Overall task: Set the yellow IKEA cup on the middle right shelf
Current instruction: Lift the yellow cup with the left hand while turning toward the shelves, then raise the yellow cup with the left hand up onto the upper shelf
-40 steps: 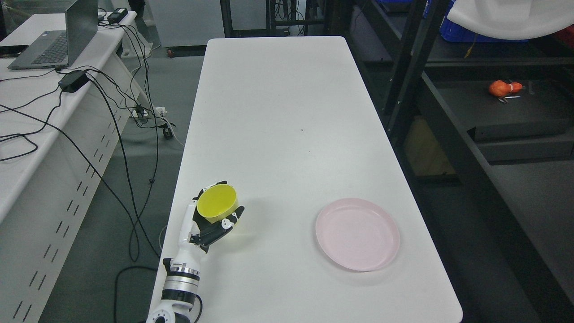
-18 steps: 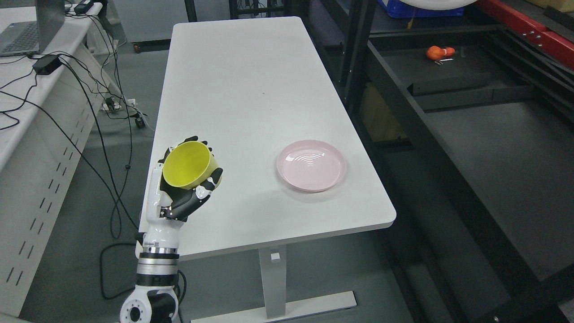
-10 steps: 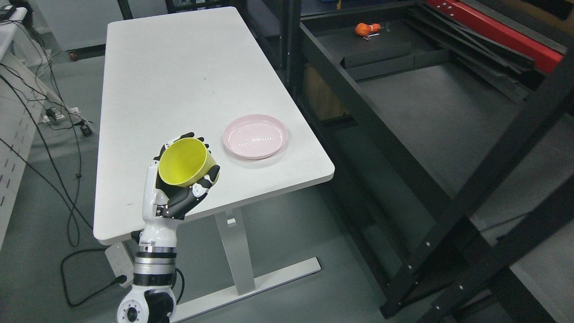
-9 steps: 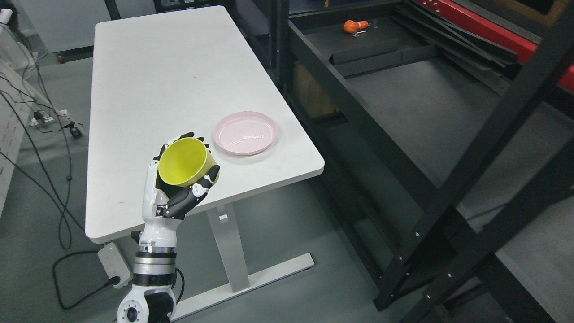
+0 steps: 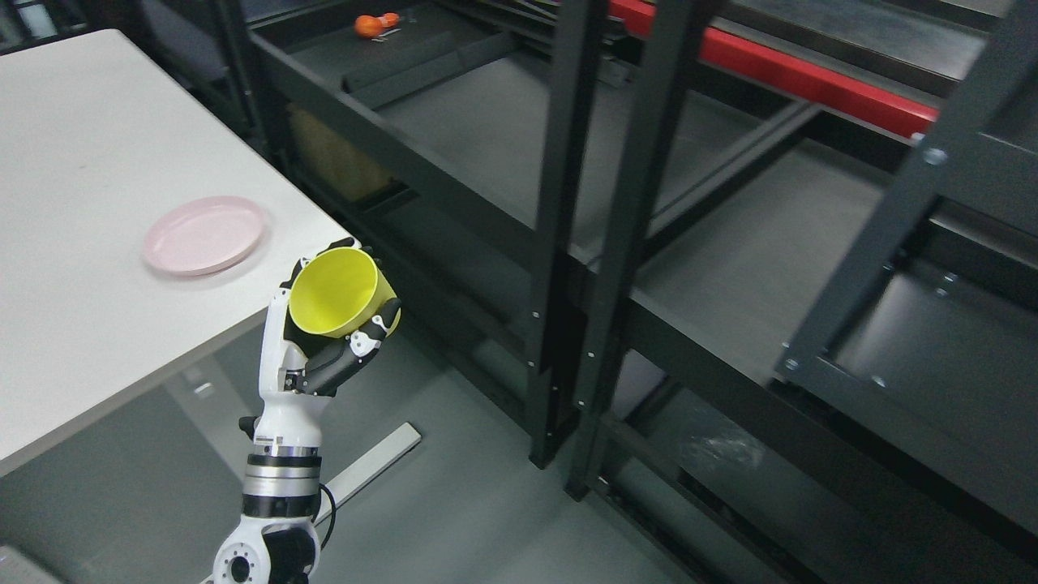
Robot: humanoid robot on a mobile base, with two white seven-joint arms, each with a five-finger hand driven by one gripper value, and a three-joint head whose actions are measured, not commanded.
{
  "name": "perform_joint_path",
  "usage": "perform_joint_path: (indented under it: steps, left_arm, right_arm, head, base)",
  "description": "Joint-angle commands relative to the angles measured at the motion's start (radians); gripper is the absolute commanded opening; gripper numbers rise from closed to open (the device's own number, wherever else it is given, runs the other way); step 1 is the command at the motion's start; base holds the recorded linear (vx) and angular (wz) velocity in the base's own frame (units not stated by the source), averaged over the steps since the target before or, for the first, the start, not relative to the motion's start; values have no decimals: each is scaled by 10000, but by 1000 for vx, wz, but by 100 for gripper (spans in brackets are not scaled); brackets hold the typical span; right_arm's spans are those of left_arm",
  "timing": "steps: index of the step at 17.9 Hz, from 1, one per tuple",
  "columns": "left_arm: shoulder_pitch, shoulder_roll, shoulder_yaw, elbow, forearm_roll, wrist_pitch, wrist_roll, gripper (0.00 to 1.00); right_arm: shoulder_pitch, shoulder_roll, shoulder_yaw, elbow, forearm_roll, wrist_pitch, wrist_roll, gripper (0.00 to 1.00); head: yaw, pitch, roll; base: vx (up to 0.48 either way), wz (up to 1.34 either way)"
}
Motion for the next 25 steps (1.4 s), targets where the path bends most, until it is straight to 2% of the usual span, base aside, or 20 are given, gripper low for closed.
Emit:
perform_joint_path:
  steps: [1,15,21,25]
  left_arm:
    - [25,175,-41,-66,0,-17,4,0]
    - [86,175,-57,-127,0,-2,4,0]
    - [71,175,-271,-219,0,-2,4,0]
    - [-51,175,-1311,-434,0,-155,-12,1]
  right_arm:
    - [138,-175,169,0,-245,8,4,99]
    - [138,-175,169,0,-245,8,4,99]
    - [138,-175,169,0,-245,8,4,99]
    - [138,-175,169,0,-245,8,4,99]
  head:
    - [0,0,0]
    - [0,-4,0]
    - [0,-5,0]
    - [0,-5,0]
  base:
    - [-237,-1030]
    - [-107,-944]
    - [30,-168]
    - [42,-33]
